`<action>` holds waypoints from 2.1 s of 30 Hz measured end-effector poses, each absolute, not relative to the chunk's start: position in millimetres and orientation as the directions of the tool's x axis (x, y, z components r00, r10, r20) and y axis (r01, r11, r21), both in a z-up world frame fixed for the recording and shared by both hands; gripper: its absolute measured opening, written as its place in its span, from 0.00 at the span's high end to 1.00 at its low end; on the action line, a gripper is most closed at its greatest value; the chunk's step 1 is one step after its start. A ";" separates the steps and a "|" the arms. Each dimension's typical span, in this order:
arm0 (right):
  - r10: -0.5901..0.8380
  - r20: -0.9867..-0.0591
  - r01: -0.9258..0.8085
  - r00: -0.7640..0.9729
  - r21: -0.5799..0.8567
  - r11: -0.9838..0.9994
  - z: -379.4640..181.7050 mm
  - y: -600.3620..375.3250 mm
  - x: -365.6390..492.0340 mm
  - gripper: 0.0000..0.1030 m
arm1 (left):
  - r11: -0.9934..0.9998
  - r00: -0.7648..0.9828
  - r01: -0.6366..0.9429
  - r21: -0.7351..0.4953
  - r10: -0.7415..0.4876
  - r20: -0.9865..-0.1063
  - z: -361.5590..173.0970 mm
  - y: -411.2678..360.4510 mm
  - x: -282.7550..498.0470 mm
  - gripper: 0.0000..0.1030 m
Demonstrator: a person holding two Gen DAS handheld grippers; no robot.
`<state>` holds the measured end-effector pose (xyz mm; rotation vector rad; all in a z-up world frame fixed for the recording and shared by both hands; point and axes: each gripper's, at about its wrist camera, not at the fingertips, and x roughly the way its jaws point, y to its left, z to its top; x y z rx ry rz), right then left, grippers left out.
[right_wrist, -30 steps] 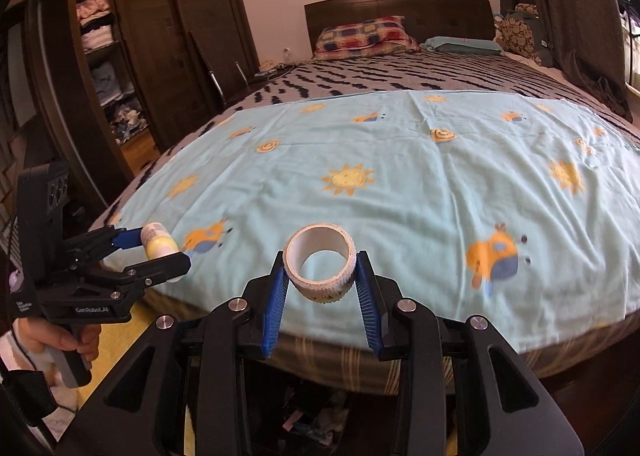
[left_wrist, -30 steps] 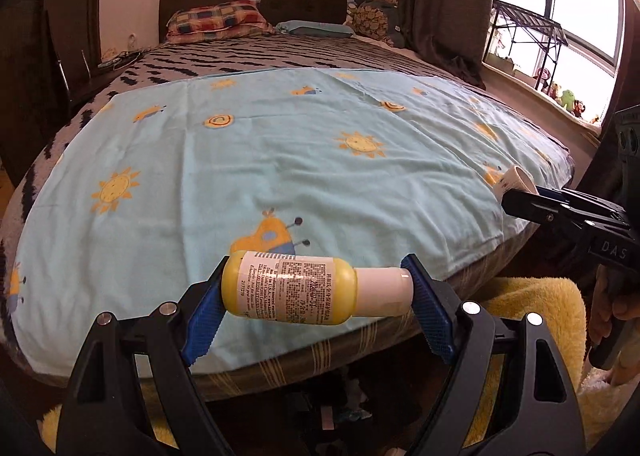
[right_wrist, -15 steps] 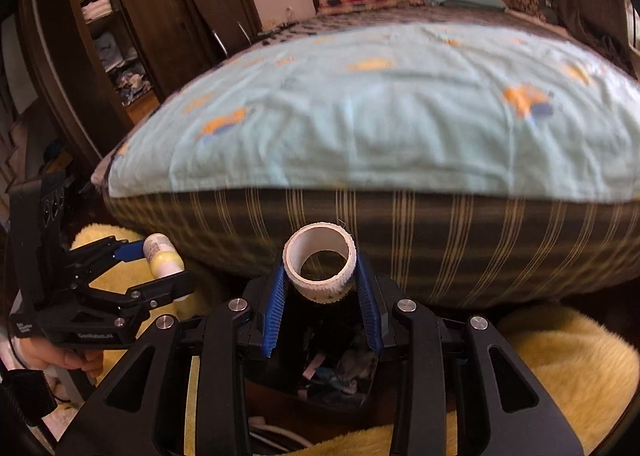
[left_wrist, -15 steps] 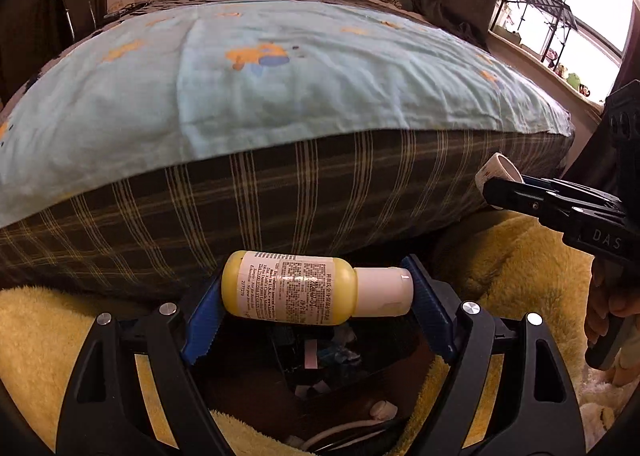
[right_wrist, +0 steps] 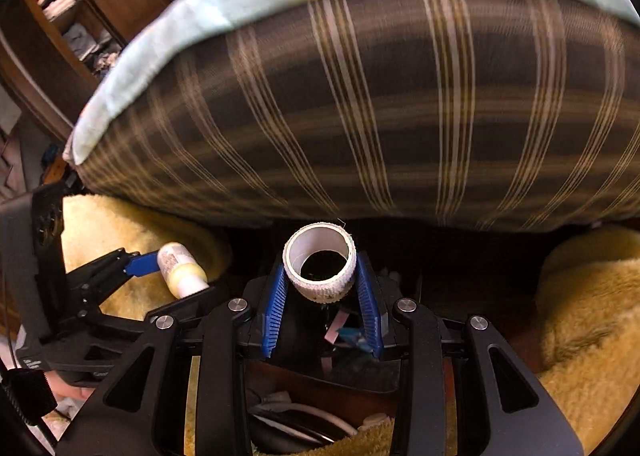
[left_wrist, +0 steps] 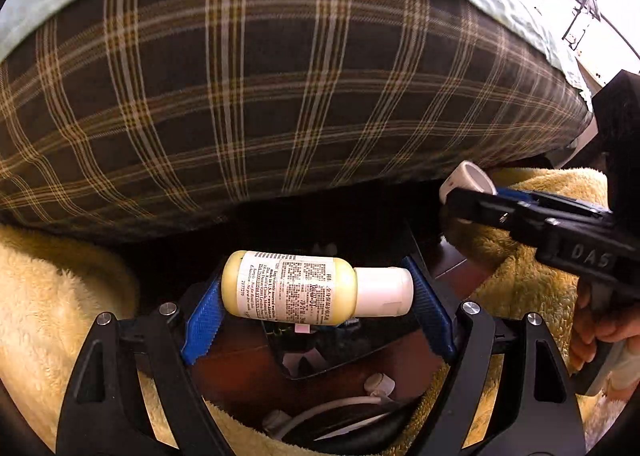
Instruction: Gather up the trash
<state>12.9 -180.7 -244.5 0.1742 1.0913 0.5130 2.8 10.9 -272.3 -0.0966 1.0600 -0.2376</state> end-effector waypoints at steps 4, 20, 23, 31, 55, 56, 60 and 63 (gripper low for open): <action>0.480 -0.805 -0.303 0.348 0.388 0.870 -250.5 -182.0 12.3 0.66 | 0.971 0.447 0.147 -0.189 -0.236 -0.863 -279.4 9.8 3.7 0.23; 0.471 -0.793 -0.273 0.386 0.389 0.880 -239.4 -192.9 25.3 0.42 | 0.974 0.449 0.143 -0.177 -0.223 -0.865 -282.1 11.0 7.7 0.12; 0.460 -0.788 -0.276 0.408 0.374 0.885 -232.6 -196.9 24.8 0.40 | 0.975 0.460 0.144 -0.171 -0.219 -0.860 -277.8 12.2 7.9 0.09; 0.405 -0.749 -0.280 0.525 0.297 0.913 -185.7 -211.9 19.1 0.10 | 0.979 0.549 0.120 -0.163 -0.202 -0.811 -230.9 19.6 1.8 0.08; 0.244 -0.435 -0.223 0.867 0.100 0.970 -6.2 -227.4 7.5 0.03 | 0.999 0.906 0.040 -0.027 -0.048 -0.421 -25.1 26.0 -15.0 0.08; 0.241 -0.426 -0.219 0.872 0.101 0.970 -1.8 -227.5 7.5 0.03 | 0.999 0.911 0.035 -0.034 -0.046 -0.410 -20.7 27.0 -16.2 0.08; 0.224 -0.410 -0.208 0.884 0.084 0.975 7.5 -226.1 4.9 0.03 | 0.999 0.923 0.025 -0.027 -0.034 -0.384 -5.6 28.6 -20.2 0.08; 0.226 -0.406 -0.209 0.885 0.086 0.974 10.0 -222.9 2.8 0.03 | 0.999 0.927 0.028 -0.016 -0.032 -0.375 -0.3 27.5 -25.0 0.08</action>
